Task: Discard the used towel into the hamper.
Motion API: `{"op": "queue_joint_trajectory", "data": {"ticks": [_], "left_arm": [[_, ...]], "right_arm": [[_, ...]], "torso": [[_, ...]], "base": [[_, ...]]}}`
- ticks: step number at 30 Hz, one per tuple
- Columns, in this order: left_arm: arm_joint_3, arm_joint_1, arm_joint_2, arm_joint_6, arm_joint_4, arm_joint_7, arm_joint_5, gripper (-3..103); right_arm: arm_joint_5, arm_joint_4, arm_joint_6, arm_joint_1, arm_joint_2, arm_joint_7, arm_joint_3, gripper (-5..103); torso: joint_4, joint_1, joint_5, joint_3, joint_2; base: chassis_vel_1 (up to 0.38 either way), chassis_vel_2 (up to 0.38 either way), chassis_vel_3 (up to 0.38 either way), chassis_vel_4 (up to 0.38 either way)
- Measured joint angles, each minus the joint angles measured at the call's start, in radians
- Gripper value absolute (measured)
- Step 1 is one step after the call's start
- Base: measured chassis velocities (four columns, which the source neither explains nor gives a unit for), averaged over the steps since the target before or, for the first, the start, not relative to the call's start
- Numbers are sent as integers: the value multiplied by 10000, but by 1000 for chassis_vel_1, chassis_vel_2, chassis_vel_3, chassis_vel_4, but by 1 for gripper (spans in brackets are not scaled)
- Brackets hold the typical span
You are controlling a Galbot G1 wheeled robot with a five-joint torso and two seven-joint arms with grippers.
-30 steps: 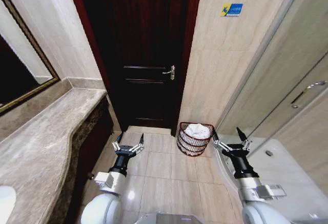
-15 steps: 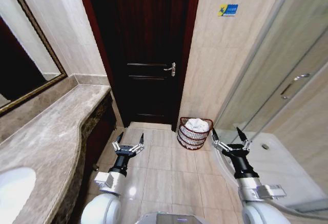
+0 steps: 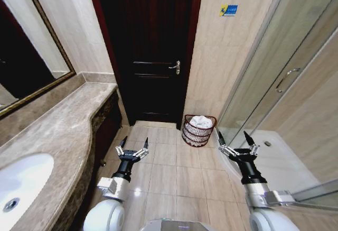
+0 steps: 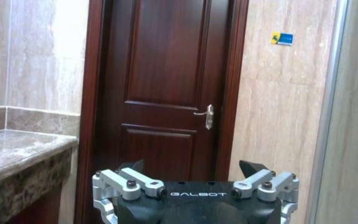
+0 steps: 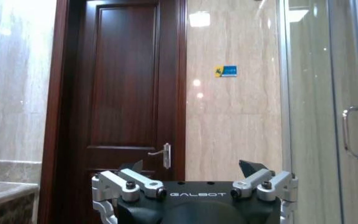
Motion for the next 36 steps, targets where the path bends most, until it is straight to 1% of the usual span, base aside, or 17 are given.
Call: {"op": "queue_joint_trajectory", "data": {"ticks": [3,7,16,24,36], "left_arm": [[1,0,0,0,0,0,0,100],[0,0,0,0,0,0,0,100],[0,0,0,0,0,0,0,100],[0,0,0,0,0,-1,0,100],[0,0,0,0,0,0,0,100]], "right_arm": [[0,0,0,0,0,0,0,100],[0,0,0,0,0,0,0,100],[0,0,0,0,0,0,0,100],[0,-1,0,0,0,0,0,100],[0,0,0,0,0,0,0,100]], "torso": [[-4,-1,4,0,0],[1,0,2,0,0],[-3,2,2,0,0],[-2,2,5,0,0],[-1,1,0,0,-1]], "base": [[157,-157,-160,154],[145,-150,-144,151],[128,-132,-131,137],[140,-125,-130,133],[123,-117,-123,124]]}}
